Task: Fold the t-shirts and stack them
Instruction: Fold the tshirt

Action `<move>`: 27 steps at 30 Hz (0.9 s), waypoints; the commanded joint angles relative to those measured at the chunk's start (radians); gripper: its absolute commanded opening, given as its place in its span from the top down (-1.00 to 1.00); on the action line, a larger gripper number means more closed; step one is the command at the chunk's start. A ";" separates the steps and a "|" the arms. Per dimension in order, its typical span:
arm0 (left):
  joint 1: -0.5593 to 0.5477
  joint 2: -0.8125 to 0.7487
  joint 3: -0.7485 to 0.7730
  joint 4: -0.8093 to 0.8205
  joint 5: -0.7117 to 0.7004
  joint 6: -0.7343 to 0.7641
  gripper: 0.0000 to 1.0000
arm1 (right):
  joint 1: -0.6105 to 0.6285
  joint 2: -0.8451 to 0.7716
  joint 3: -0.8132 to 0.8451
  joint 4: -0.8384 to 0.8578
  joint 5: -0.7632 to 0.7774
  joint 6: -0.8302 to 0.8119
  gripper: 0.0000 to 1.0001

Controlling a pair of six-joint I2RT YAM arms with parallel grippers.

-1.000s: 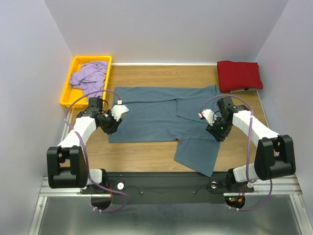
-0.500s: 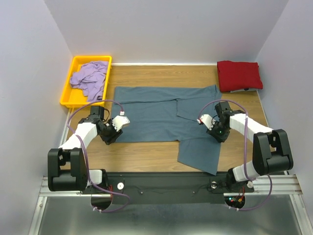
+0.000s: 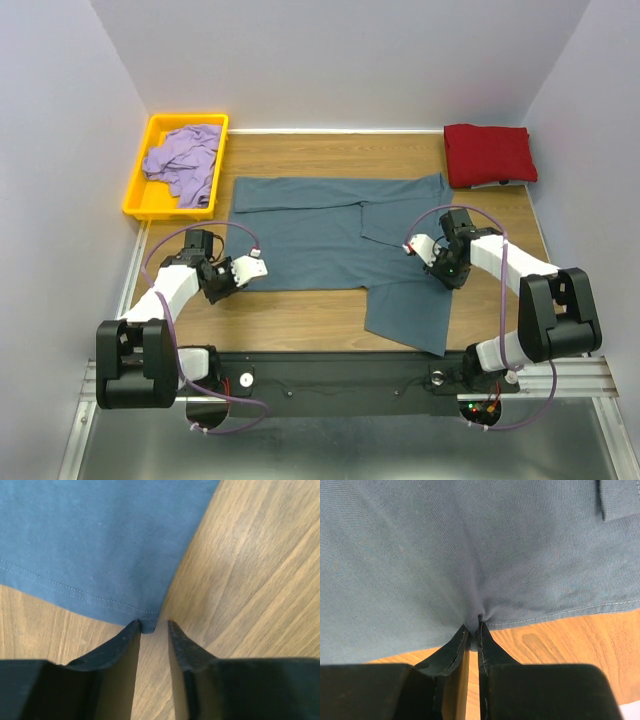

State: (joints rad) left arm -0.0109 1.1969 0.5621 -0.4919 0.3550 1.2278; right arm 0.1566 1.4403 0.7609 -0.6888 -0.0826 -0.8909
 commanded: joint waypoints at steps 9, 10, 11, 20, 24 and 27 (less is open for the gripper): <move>0.003 -0.034 -0.057 -0.039 -0.014 0.084 1.00 | -0.006 -0.087 -0.058 -0.112 -0.008 -0.002 0.99; 0.003 -0.042 -0.056 -0.056 -0.014 0.082 1.00 | -0.005 -0.102 -0.057 -0.126 -0.009 0.001 0.99; 0.003 -0.051 -0.051 -0.072 -0.010 0.084 1.00 | -0.005 -0.112 -0.054 -0.133 -0.009 0.003 0.99; 0.051 -0.069 0.133 -0.237 0.076 0.091 1.00 | -0.012 -0.163 0.054 -0.190 0.006 0.009 0.99; 0.074 -0.001 0.231 -0.247 0.117 0.075 1.00 | -0.035 -0.094 0.153 -0.196 -0.002 -0.002 0.99; 0.081 0.055 0.298 -0.235 0.140 0.041 1.00 | -0.045 -0.046 0.202 -0.201 -0.009 -0.011 0.99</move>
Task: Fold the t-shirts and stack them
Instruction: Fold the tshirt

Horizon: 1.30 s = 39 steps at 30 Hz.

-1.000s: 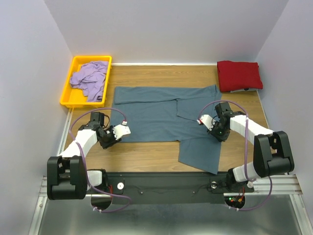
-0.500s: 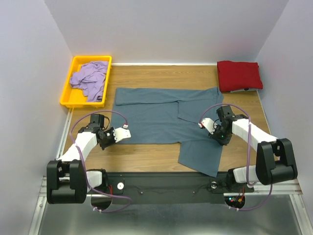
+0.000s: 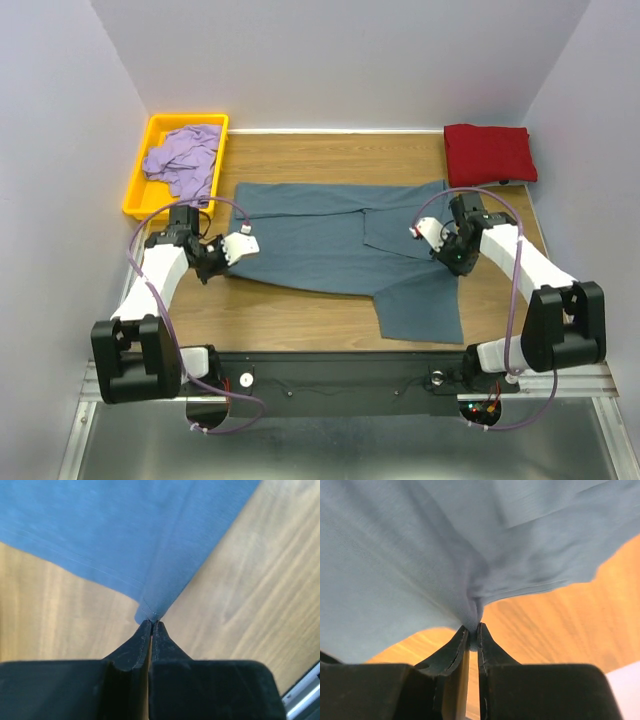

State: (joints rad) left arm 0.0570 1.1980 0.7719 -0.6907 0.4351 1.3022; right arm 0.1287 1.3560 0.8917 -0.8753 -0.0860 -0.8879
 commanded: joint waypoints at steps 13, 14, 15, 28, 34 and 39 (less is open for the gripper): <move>0.052 0.308 0.389 0.016 0.125 -0.149 1.00 | -0.063 0.304 0.397 -0.021 -0.043 -0.037 0.99; 0.055 0.322 0.406 0.016 0.129 -0.152 1.00 | -0.072 0.317 0.412 -0.024 -0.046 -0.036 0.99; 0.055 0.351 0.441 0.017 0.136 -0.171 1.00 | -0.077 0.350 0.432 -0.024 -0.050 -0.036 0.99; 0.055 0.526 0.587 0.088 0.143 -0.261 1.00 | -0.104 0.577 0.707 -0.079 -0.084 -0.033 0.99; 0.056 0.587 0.589 0.149 0.126 -0.303 1.00 | -0.104 0.647 0.754 -0.077 -0.095 -0.025 0.97; 0.056 0.641 0.604 0.181 0.116 -0.342 1.00 | -0.104 0.699 0.773 -0.076 -0.098 -0.008 0.94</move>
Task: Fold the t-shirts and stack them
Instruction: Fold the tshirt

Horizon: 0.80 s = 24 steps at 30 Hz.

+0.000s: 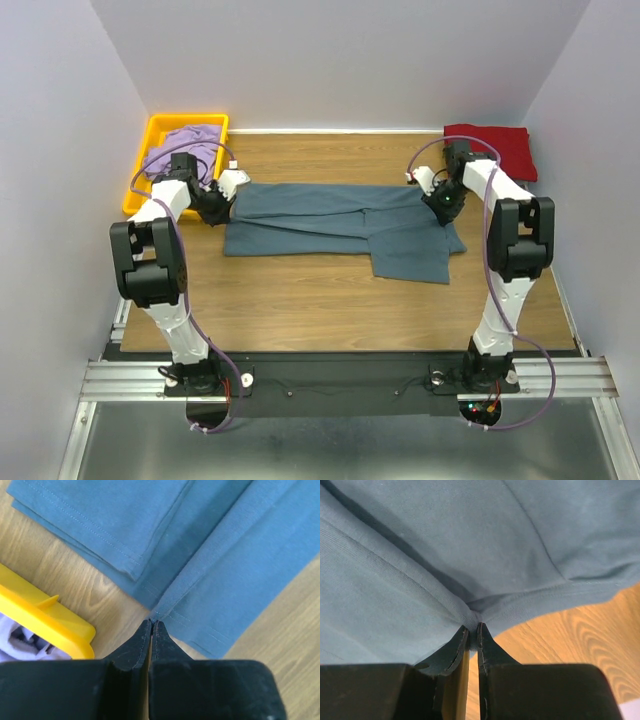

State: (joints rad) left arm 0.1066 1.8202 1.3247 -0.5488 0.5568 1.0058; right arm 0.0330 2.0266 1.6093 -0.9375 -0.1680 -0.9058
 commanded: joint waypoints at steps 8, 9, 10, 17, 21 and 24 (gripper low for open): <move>0.005 0.068 0.059 0.107 -0.040 -0.085 1.00 | -0.008 0.087 0.092 -0.008 -0.021 0.054 0.94; 0.007 0.080 0.065 0.112 -0.043 -0.093 1.00 | -0.007 0.090 0.095 -0.003 -0.019 0.057 0.94; 0.007 0.086 0.068 0.115 -0.044 -0.098 1.00 | -0.008 0.096 0.098 -0.001 -0.018 0.064 0.94; 0.002 0.119 0.071 0.139 -0.066 -0.139 0.64 | -0.008 0.136 0.141 -0.003 -0.008 0.131 0.46; 0.001 0.096 0.090 0.121 -0.040 -0.162 0.31 | -0.010 0.106 0.170 -0.006 -0.011 0.182 0.16; -0.002 -0.013 0.099 0.093 0.017 -0.180 0.18 | -0.010 0.029 0.184 -0.014 -0.034 0.212 -0.04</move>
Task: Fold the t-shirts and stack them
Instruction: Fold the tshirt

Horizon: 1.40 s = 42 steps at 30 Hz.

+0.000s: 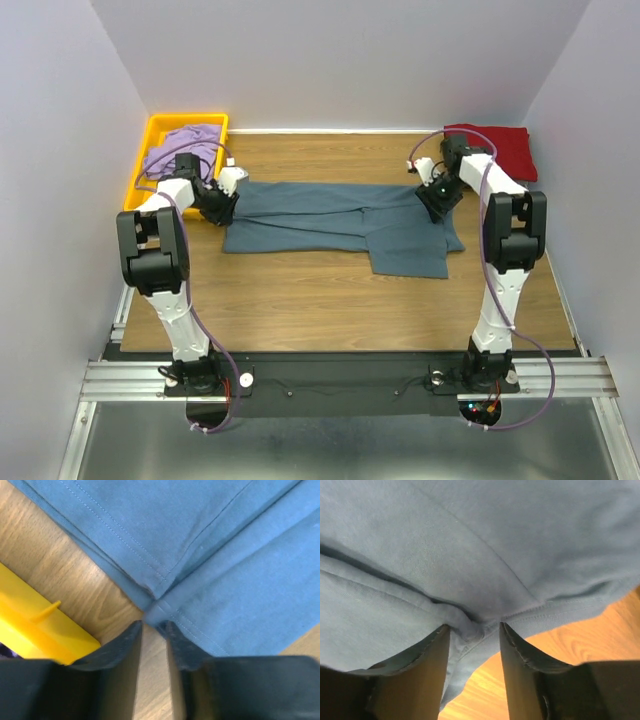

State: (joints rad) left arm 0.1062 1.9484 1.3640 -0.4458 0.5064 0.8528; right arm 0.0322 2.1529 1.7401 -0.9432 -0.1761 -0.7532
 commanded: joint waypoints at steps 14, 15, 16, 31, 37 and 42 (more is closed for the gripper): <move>-0.476 -0.540 -0.216 0.146 0.110 -0.093 0.05 | -0.011 -0.445 -0.342 -0.127 -0.131 0.091 -0.10; -0.552 -0.539 -0.255 0.183 0.092 -0.142 0.05 | -0.011 -0.458 -0.373 -0.121 -0.125 0.088 -0.08; -0.580 -0.528 -0.266 0.215 0.083 -0.158 0.05 | -0.014 -0.459 -0.411 -0.112 -0.122 0.089 -0.07; -0.485 -0.192 -0.112 0.263 -0.140 -0.262 0.15 | -0.086 -0.213 -0.188 0.004 -0.138 0.183 0.03; -0.422 -0.105 -0.103 0.203 -0.181 -0.207 0.21 | -0.086 -0.127 -0.224 0.014 -0.097 0.166 0.20; -0.424 -0.086 -0.170 0.164 -0.193 -0.150 0.31 | -0.086 -0.131 -0.310 0.029 -0.050 0.140 0.32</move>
State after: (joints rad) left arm -0.3061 1.8740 1.2282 -0.2279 0.3244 0.6518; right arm -0.0532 2.0266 1.4921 -0.9188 -0.2741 -0.5907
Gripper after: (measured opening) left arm 0.358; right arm 0.346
